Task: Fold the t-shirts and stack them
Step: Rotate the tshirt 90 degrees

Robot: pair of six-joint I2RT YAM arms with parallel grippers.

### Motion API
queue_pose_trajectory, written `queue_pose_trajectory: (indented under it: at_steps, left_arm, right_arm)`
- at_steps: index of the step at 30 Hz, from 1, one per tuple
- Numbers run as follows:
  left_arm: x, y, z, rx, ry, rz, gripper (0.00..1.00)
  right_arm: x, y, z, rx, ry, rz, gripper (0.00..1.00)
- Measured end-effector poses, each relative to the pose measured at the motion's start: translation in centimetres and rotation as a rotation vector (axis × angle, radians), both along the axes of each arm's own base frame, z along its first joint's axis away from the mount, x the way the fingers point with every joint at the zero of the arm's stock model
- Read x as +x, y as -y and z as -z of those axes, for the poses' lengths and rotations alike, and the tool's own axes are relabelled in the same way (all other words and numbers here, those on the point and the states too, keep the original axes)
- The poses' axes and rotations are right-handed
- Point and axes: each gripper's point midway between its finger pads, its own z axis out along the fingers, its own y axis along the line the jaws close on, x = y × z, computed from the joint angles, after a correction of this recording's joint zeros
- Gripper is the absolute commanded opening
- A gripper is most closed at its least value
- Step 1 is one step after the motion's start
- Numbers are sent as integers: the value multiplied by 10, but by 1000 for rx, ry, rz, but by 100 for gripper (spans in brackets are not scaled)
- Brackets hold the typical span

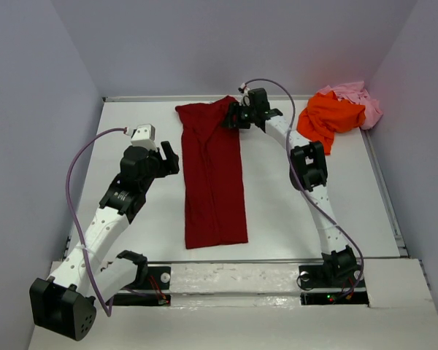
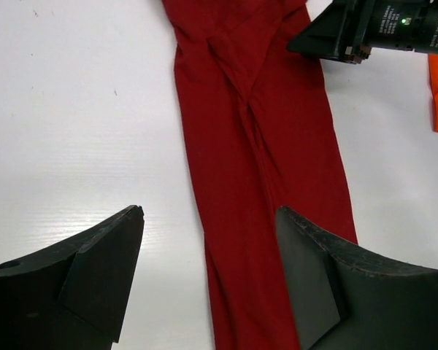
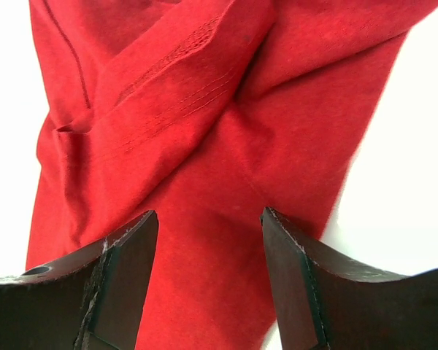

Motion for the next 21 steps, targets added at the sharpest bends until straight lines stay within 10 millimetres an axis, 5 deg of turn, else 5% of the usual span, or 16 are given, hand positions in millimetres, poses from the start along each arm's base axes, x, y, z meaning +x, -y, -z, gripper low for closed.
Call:
queue_pose_trajectory:
  at_steps: [9, 21]
  left_arm:
    - [-1, 2, 0, 0, 0, 5, 82]
    - [0, 2, 2, 2, -7, 6, 82]
  right_arm:
    - [21, 60, -5, -32, -17, 81, 66]
    - [1, 53, -39, 75, -40, -53, 64]
